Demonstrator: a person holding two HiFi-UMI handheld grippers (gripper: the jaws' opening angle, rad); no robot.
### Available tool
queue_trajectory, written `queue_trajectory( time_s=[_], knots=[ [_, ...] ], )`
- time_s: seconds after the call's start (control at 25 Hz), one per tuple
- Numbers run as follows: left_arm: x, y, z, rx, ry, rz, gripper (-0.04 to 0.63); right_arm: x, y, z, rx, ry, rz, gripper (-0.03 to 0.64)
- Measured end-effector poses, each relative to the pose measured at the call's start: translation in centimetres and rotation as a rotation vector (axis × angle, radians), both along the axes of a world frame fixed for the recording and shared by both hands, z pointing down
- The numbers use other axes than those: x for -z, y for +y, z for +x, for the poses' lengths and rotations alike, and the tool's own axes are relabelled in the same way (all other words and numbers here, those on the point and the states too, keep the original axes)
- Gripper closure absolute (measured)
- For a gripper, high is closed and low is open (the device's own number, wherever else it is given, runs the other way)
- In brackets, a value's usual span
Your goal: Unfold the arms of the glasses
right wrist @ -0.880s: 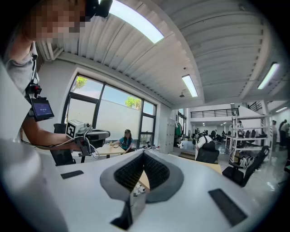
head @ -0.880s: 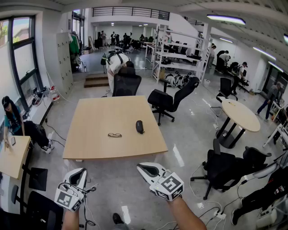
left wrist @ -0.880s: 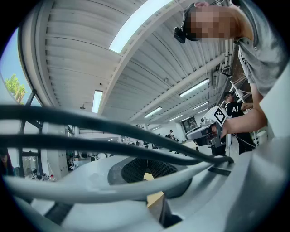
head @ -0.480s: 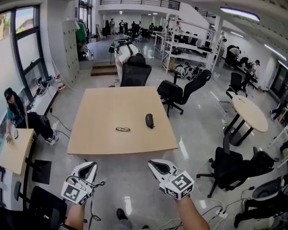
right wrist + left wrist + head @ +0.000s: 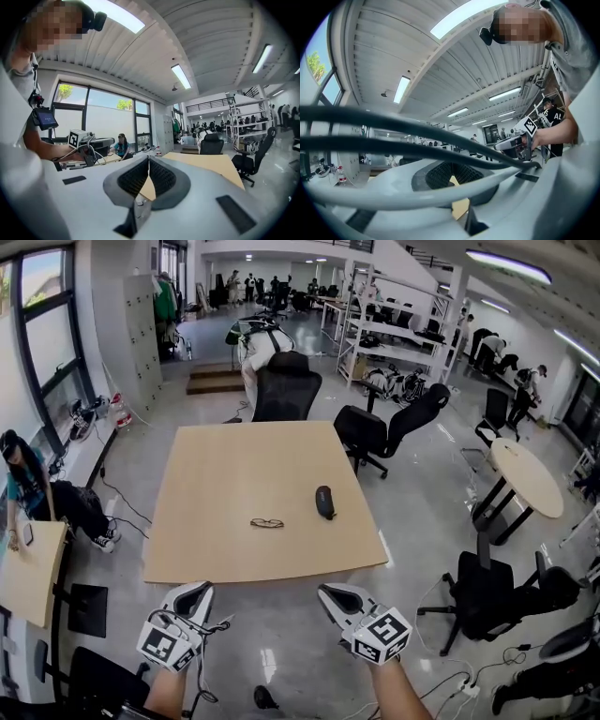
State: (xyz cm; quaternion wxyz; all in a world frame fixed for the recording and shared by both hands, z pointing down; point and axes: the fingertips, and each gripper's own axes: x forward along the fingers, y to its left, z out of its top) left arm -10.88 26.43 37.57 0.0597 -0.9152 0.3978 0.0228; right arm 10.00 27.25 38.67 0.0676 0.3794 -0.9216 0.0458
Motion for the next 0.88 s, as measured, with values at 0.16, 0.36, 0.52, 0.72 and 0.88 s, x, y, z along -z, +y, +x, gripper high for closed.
queue_trajectory(
  time_s=[0.16,0.36,0.52,0.72,0.88],
  knots=[
    [-0.2,-3.1,-1.8,-0.024,0.014,0.002,0.591,-0.4,-2.7,-1.8,-0.023,0.018,0.001,0.609],
    [0.0,-5.2,-3.7,-0.036,0.03,0.009,0.591,-0.2,-4.4,-3.7,-0.033,0.032,0.004,0.609],
    [-0.4,-6.3,-4.0,-0.042,0.041,0.007,0.591,-0.5,-5.7,-3.9,-0.031,0.051,0.003,0.609],
    [-1.3,-8.7,-3.7,-0.031,0.042,-0.018,0.591,-0.6,-8.6,-3.3,-0.023,0.053,-0.001,0.609],
    [-1.4,-11.7,-3.7,-0.005,0.039,-0.023,0.591,-0.9,-12.3,-3.5,0.002,0.043,-0.002,0.609]
  ],
)
